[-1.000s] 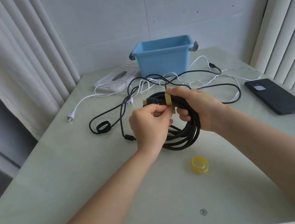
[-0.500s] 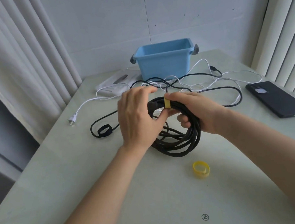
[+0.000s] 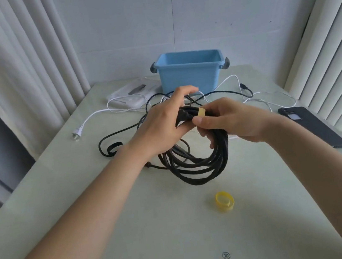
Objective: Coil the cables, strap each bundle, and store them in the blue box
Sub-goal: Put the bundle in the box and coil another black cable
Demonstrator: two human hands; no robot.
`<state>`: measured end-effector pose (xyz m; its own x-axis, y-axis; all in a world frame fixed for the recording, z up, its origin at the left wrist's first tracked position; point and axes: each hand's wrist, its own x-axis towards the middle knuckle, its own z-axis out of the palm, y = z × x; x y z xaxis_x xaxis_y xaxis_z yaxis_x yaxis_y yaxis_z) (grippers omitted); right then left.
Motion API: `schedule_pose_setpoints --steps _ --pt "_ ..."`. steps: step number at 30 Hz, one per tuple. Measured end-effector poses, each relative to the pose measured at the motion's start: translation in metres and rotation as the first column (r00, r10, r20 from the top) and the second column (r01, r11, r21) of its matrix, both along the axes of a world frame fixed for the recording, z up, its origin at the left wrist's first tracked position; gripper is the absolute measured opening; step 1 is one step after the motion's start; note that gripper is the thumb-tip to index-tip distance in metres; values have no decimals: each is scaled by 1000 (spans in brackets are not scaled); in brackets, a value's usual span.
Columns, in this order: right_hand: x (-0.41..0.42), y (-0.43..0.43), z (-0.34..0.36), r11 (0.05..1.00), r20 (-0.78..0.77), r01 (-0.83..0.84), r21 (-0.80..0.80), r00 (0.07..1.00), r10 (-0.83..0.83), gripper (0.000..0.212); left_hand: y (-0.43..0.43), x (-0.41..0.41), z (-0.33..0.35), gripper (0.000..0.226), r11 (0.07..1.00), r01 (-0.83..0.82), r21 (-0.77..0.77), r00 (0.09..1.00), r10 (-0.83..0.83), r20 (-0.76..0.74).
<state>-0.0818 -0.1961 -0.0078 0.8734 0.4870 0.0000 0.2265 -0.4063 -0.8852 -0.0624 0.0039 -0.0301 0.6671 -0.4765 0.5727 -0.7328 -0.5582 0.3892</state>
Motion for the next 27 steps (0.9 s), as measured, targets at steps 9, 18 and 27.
schedule_pose_setpoints --steps 9,18,27 --pt "43 -9 40 949 197 184 -255 971 -135 31 -4 45 40 74 985 61 -160 962 -101 -254" --pt "128 -41 71 804 -184 551 222 834 -520 29 -10 162 53 29 933 -244 -265 890 106 -443" --pt "233 -53 96 606 -304 659 447 748 -590 22 -20 257 39 50 830 -352 432 884 446 -137"
